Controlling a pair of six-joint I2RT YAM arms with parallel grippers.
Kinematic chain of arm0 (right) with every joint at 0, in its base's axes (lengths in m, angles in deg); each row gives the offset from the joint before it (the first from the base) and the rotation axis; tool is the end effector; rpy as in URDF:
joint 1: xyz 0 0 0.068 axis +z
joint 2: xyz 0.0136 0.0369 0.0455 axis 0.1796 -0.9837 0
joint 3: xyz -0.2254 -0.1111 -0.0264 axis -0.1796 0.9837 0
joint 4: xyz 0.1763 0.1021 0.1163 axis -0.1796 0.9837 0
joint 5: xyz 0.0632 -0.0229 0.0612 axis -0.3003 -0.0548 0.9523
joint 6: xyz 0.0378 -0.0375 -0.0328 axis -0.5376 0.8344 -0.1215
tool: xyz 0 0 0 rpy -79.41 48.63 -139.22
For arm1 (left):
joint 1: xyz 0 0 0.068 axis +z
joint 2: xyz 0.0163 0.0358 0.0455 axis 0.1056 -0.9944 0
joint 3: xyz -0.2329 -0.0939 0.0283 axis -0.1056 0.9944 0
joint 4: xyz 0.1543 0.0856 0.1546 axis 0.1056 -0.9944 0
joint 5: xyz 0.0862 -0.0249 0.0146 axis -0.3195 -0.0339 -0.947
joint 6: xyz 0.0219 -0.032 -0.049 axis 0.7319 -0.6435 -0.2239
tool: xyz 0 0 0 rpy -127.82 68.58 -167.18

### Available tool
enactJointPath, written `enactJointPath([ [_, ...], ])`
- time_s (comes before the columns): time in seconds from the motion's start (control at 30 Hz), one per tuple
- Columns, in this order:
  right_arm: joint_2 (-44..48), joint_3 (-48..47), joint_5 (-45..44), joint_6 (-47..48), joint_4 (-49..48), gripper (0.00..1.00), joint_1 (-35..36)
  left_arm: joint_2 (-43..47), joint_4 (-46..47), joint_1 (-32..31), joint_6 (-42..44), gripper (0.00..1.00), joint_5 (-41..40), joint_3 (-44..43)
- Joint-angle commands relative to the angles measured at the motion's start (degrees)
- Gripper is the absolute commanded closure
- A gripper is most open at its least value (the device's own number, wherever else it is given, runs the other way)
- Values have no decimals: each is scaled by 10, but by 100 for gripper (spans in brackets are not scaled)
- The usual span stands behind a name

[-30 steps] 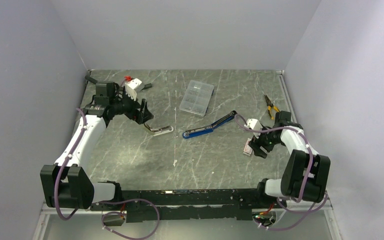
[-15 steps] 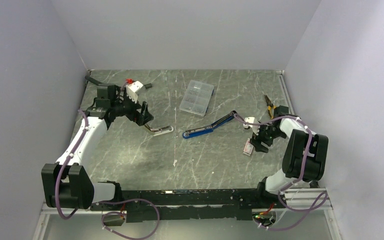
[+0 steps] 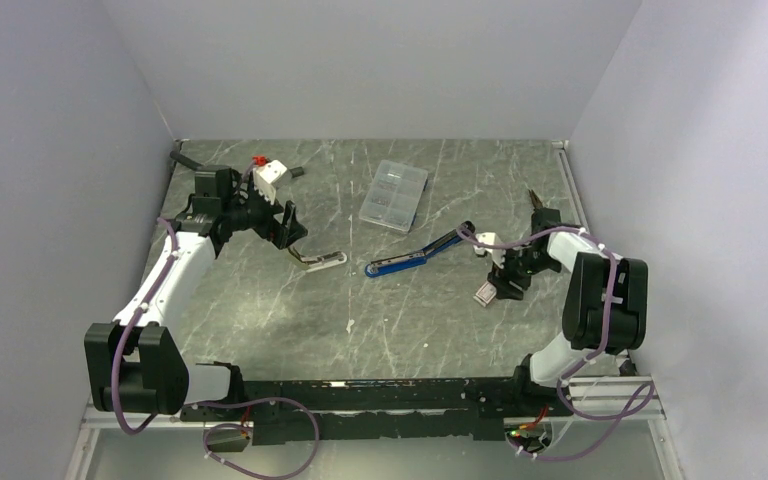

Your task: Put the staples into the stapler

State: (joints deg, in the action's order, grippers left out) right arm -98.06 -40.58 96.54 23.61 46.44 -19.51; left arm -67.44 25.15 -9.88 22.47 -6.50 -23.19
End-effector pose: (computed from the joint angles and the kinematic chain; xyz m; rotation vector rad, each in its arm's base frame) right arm 0.2374 -0.0142 0.1424 -1.5955 2.1661 0.4454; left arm 0.2627 -0.0477 0.2768 0.7710 1.9780 -0.6062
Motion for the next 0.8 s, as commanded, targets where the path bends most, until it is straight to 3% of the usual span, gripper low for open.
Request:
enactJointPath([
  [0.0,26,30,38,-43,12,41,31,9,13,1,19,5,17,4],
  [0.23,87,80,20,-194,-57,46,142,34,5,1,40,5,15,14],
  [0.47,85,59,0,-342,-64,43,244,72,0,1,48,5,-13,26],
  [0.77,92,72,-1,-358,-27,41,295,98,-25,1,61,5,-26,30],
])
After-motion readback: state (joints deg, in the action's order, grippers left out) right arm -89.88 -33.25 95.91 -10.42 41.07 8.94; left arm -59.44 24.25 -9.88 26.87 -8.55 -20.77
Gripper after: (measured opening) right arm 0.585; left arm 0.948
